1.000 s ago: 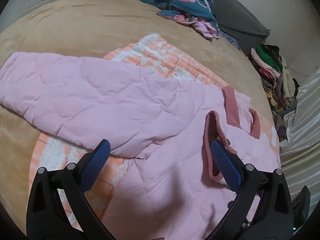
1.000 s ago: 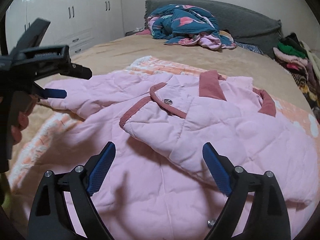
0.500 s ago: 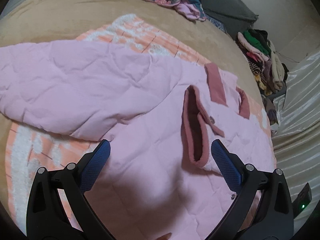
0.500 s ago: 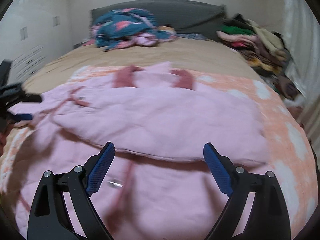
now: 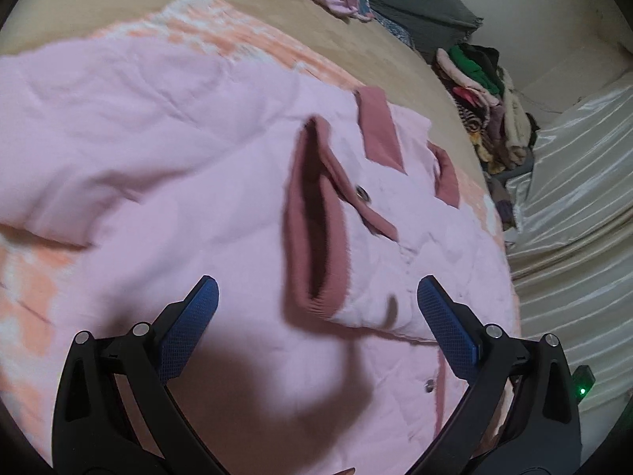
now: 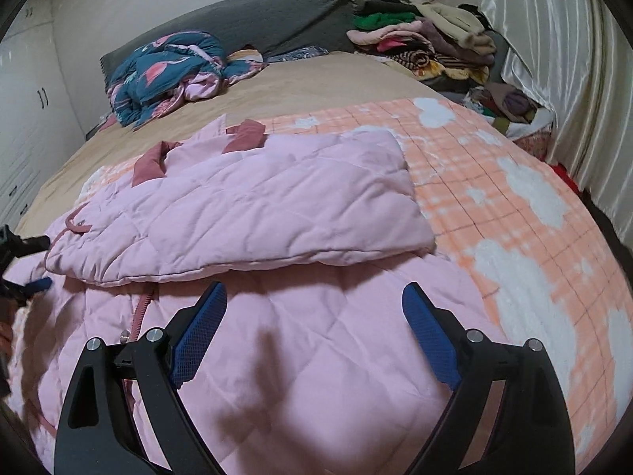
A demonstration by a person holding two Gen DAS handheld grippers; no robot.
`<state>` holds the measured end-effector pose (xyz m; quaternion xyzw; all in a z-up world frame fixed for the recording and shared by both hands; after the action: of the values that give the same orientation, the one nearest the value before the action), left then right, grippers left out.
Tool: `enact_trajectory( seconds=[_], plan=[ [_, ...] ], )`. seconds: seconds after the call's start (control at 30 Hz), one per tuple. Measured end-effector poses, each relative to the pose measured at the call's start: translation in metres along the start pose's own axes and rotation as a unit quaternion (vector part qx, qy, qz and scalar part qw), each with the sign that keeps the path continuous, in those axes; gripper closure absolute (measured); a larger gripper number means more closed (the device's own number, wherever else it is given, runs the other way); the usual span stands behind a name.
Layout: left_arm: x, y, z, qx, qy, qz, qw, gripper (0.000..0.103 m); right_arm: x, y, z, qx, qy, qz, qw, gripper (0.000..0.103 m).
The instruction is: Fold large clothes
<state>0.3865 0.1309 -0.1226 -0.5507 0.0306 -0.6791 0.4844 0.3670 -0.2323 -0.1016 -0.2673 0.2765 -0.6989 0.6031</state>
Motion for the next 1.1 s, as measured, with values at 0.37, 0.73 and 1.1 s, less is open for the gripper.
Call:
enact_trajectory(
  seconds=[0.37, 0.73, 1.1],
  plan=[
    [0.028, 0.016, 0.000, 0.035, 0.071, 0.007, 0.9969, 0.084, 0.024, -0.007, -0.006, 0.000, 0.006, -0.012, 1.000, 0.013],
    [0.004, -0.005, 0.009, 0.026, 0.072, 0.052, 0.9957, 0.083, -0.016, -0.006, 0.035, 0.021, -0.036, 0.009, 0.999, 0.013],
    [-0.014, -0.016, -0.001, 0.016, 0.073, 0.083, 0.9937, 0.070, -0.076, 0.066, 0.033, -0.070, -0.101, 0.000, 0.992, 0.011]
  ],
)
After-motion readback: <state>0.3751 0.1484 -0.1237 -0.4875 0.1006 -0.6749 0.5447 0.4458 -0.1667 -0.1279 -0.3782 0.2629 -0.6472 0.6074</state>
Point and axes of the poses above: each gripper's, at about its wrist camera, not at the fingertips, and y roughly the way its jaws point, x to its right, z to its top, the point moved 6 cm from there along y, roughly the way its jaws point, and after that the axes turned 14 degrees about -z, right-handed, at the moved point
